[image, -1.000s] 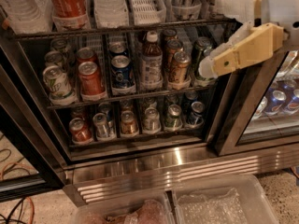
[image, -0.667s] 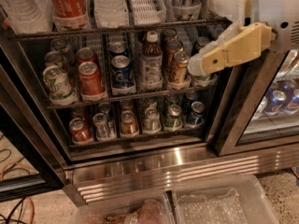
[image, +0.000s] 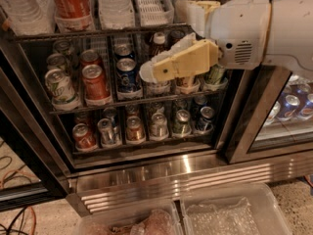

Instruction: Pick water bottle from top shelf of fridge

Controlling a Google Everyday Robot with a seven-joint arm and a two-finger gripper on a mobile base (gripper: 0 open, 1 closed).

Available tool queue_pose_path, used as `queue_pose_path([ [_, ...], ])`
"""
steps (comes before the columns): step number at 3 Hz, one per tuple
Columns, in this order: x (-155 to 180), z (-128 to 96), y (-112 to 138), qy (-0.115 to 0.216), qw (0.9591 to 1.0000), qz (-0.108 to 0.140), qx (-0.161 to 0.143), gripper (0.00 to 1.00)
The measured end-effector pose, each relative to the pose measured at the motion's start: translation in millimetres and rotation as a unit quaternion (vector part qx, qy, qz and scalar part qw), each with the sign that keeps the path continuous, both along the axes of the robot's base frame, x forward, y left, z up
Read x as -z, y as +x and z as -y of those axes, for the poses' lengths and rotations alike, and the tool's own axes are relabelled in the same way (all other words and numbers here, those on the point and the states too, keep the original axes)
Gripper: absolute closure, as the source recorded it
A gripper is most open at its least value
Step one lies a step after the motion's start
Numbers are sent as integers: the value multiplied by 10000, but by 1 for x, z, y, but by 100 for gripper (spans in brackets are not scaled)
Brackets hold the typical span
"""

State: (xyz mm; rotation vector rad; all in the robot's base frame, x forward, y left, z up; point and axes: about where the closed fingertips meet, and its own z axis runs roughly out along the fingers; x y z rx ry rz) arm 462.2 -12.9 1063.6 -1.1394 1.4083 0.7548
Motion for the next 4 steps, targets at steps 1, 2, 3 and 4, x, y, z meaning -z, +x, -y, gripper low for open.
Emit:
queue_pose_path([
  [1,9,-44,-7,402,9990,209,66,0],
  [2,9,-44,-7,402,9989,209,66,0],
  [3,15,-62,1,636,9976,242,129,0],
  [4,30,-92,12,1099,9934,200,244,0],
])
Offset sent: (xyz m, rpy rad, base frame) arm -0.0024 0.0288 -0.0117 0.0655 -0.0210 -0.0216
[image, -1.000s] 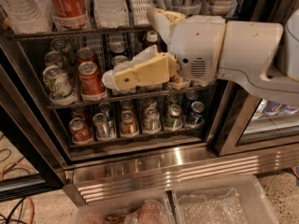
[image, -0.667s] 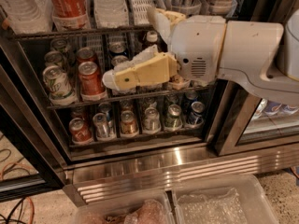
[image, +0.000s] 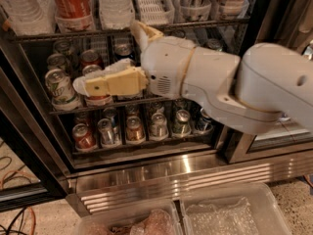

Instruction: Pick water bottle from top shelf of fridge

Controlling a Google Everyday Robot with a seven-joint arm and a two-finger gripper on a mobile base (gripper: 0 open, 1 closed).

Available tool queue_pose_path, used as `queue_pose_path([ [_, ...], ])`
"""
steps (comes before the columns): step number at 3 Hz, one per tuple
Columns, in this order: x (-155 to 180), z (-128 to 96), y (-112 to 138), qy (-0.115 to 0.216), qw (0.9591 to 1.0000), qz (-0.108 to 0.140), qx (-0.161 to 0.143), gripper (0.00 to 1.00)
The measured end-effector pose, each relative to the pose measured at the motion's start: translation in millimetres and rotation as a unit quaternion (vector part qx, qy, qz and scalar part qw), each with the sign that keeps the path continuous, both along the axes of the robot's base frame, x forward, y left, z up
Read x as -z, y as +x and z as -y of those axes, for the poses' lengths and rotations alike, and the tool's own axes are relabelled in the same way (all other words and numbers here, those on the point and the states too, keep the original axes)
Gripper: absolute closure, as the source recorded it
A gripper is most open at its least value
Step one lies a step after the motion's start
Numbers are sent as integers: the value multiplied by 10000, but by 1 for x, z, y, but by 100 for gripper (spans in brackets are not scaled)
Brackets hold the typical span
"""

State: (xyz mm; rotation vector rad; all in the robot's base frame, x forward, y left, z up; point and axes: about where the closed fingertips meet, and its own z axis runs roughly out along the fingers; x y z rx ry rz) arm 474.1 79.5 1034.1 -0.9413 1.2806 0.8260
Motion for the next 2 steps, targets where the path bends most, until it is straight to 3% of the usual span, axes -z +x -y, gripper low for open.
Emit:
queue_pose_path([
  [1,-1,-35,9,443,9990,95,52,0],
  [2,-17,-72,13,739,9965,386,-88,0],
])
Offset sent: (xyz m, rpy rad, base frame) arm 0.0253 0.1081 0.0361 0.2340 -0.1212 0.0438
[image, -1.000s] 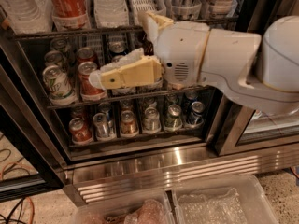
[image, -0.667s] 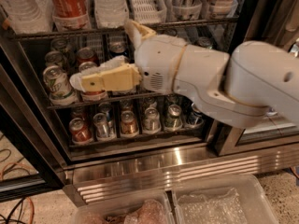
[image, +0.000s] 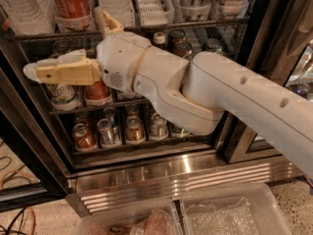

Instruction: Pick water bottle from top shelf of fridge

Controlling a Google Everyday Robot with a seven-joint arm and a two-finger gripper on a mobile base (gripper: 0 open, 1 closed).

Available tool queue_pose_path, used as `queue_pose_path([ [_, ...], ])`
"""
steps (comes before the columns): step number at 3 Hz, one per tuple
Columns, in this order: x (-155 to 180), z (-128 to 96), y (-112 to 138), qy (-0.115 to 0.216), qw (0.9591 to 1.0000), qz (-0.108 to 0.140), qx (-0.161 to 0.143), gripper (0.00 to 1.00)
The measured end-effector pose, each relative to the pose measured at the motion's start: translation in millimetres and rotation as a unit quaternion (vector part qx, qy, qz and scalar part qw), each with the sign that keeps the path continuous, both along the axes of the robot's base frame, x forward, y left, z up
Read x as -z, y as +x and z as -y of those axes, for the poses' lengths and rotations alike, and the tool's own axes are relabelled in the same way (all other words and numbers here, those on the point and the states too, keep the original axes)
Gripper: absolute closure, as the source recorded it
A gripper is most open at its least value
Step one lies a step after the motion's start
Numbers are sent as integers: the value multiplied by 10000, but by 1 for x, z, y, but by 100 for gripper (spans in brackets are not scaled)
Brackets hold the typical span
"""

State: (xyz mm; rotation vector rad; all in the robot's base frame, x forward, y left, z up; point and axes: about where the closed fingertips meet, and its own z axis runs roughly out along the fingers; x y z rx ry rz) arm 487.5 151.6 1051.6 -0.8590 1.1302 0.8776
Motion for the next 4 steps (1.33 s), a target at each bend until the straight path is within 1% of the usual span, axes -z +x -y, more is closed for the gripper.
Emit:
queue_pose_path([
  [1,0,0,0,-1,10000,-1,-1,0],
  [2,-5,-5,-1,-67,9999,97,-51,0],
  [3,-1,-24,4,-74,9998,110,-164,0],
  [4,14,-42,7,-280,9991,0,-308,0],
])
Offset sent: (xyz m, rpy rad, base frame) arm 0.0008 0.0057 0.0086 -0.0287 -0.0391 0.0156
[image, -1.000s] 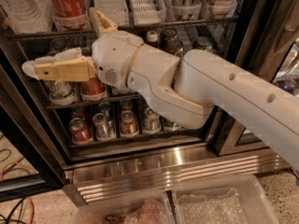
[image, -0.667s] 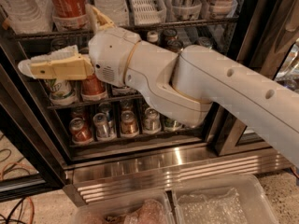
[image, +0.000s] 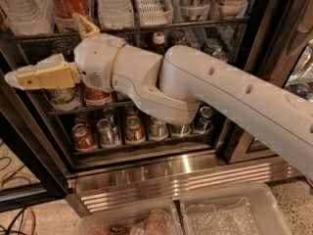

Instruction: Pick water bottle from top shelf of fridge

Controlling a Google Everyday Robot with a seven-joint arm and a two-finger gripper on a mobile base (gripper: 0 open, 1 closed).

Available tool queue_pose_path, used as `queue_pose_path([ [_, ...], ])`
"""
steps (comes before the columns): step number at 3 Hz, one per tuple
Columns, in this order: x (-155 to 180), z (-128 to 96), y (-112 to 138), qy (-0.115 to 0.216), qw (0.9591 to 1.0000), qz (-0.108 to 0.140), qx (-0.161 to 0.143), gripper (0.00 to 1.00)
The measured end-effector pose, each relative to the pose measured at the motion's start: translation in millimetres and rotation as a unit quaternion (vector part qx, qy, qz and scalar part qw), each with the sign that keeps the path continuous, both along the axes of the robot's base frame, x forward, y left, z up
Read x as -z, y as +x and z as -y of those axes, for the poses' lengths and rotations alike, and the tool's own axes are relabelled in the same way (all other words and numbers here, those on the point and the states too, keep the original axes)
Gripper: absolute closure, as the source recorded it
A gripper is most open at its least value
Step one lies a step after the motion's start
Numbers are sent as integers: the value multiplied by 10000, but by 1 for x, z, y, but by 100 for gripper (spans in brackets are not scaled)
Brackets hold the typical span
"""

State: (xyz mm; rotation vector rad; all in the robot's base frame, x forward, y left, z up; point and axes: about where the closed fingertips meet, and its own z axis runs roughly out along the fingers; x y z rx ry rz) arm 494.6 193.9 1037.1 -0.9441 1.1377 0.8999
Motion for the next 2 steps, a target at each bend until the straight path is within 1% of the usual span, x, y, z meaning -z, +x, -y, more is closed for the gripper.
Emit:
queue_pose_path([
  [1,10,-9,5,-84,9999,-102,-60,0],
  [2,12,-15,9,-120,9998,-117,-73,18],
])
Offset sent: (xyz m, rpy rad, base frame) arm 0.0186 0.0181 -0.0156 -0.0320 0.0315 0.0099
